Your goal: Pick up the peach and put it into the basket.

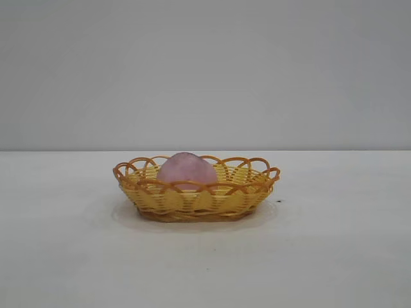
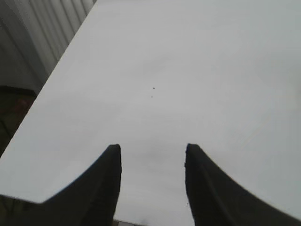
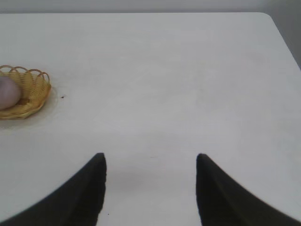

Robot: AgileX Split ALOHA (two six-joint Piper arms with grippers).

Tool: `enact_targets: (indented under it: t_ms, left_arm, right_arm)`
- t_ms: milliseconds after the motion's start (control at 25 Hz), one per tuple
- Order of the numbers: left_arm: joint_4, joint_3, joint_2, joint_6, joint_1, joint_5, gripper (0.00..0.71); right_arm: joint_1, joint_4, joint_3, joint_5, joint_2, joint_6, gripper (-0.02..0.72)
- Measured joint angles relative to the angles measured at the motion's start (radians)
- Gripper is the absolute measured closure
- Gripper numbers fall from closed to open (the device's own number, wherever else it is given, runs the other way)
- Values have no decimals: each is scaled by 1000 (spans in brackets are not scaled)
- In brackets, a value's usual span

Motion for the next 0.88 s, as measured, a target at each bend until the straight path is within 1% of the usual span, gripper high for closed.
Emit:
enact_targets:
  t_ms: [480,520,560,600,640,760,800,880]
  left_arm:
    - [0,0,0,0,0,0,399]
    - [0,0,0,0,0,0,443]
    - [0,0,0,0,0,0,430]
    - [0,0,0,0,0,0,473]
    - [0,0,0,0,0,0,495]
    - [0,0,0,0,0,0,490]
    - [0,0,0,0,0,0,532]
    - [0,0,0,0,0,0,519]
  right_arm:
    - [0,0,2,0,0,0,299]
    - [0,0,2,0,0,0,299]
    - [0,0,2,0,0,0,299]
    - [0,0,2,0,0,0,299]
    - [0,0,2,0,0,0,299]
    - [0,0,2,0,0,0,299]
    - [0,0,2,0,0,0,299]
    - [0,0,2,0,0,0,299]
